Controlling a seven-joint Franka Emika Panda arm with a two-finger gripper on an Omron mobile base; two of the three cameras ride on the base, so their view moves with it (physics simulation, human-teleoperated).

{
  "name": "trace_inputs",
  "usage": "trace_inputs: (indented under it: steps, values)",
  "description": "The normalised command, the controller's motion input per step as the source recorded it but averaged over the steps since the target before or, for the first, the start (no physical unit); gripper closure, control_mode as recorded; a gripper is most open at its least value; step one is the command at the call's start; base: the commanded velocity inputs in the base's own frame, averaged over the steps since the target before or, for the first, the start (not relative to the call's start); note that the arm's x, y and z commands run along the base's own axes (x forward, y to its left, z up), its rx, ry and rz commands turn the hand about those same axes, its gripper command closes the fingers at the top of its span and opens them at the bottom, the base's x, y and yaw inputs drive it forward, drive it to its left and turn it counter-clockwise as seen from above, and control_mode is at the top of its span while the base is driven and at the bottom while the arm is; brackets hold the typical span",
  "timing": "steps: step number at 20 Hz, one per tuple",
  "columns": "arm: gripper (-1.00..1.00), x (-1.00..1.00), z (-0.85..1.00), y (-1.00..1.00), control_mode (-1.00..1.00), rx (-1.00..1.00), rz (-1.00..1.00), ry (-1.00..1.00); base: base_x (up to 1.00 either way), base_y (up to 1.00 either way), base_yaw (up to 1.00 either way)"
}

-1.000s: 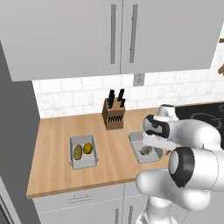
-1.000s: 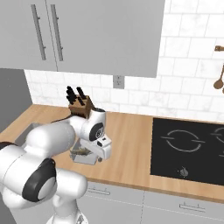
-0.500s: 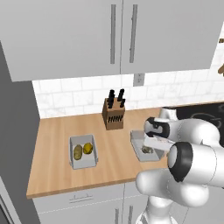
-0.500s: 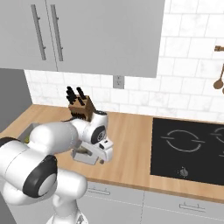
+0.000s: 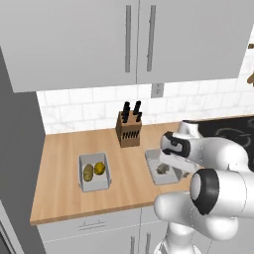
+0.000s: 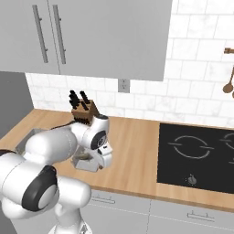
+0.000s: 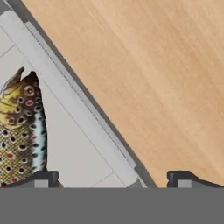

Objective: Take the meat container that has the fish and place it on the second highest rack of the freezer. Then take the vegetable container that has the potato and lemon and place it on the highest rack of the freezer.

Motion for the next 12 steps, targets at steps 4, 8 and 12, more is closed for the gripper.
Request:
trace_inputs:
  steps: [4,8,12]
  values:
    - [-1.0,0.0,0.0,0.28,-1.0,0.0,-0.17,-0.09,0.0,0.0,0.0]
    - [-1.0,-0.03,0.0,0.05,-1.0,0.0,-0.16,-0.1,0.0,0.0,0.0]
    - [-1.0,-0.03,0.01,0.0,-1.0,0.0,-0.09,0.0,0.0,0.0,0.0]
